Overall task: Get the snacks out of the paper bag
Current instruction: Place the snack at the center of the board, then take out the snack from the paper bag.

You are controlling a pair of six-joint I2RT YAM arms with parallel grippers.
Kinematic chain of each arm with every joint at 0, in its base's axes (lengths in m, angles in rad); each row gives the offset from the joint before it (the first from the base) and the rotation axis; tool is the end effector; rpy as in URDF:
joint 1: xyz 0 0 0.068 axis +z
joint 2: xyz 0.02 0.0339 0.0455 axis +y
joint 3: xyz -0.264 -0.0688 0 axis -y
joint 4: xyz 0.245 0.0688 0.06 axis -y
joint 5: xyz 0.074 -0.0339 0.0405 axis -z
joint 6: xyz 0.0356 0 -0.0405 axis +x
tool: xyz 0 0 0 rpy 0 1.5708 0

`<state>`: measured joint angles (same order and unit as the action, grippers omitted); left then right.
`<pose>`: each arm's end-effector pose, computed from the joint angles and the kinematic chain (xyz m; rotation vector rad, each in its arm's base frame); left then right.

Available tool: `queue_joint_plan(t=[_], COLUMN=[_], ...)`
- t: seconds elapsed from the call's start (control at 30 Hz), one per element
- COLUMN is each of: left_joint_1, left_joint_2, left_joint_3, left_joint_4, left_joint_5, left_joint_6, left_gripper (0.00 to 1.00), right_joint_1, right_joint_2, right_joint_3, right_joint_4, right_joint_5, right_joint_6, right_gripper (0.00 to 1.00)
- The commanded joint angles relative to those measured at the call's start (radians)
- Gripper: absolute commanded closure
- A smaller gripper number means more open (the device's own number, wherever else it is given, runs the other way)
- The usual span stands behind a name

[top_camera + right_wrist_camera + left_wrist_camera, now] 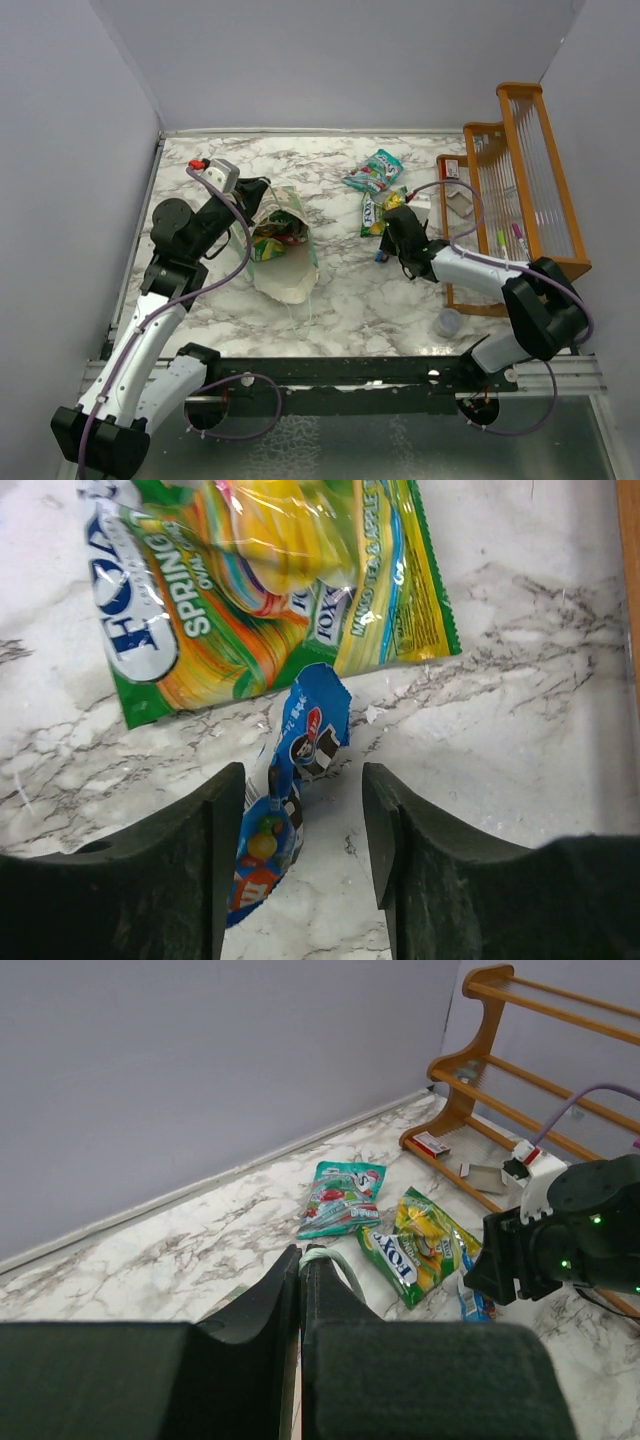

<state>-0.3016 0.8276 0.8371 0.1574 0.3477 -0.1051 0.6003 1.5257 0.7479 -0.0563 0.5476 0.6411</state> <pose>0.1795 -0.0685 0.3881 0.4294 1.3735 -0.5789 0.2538 0.1513 0.1707 0.2888 2.2369 -0.0089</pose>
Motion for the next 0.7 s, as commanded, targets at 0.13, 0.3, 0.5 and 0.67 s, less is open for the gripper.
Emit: queue_joint_plan(t=[0.13, 0.3, 0.5, 0.67], left_joint_1=[0.001, 0.0, 0.0, 0.0], left_joint_2=[0.03, 0.045, 0.05, 0.059], left_joint_3=[0.015, 0.024, 0.025, 0.02], left_joint_4=[0.052, 0.041, 0.035, 0.038], left_joint_5=[0.007, 0.012, -0.012, -0.037], left_joint_6=[-0.048, -0.056, -0.058, -0.065], left_gripper=[1.0, 1.0, 1.0, 1.0], right_joint_1=[-0.005, -0.002, 0.194, 0.474], right_joint_2=[-0.178, -0.284, -0.318, -0.231], right_joint_3=[0.061, 0.03, -0.041, -0.067], right_joint_4=[0.038, 0.218, 0.506, 0.621], right_joint_5=[-0.16, -0.522, -0.854, -0.757], right_joint_6=[-0.17, -0.302, -0.518, -0.882], right_gripper=[0.46, 0.46, 0.43, 0.43])
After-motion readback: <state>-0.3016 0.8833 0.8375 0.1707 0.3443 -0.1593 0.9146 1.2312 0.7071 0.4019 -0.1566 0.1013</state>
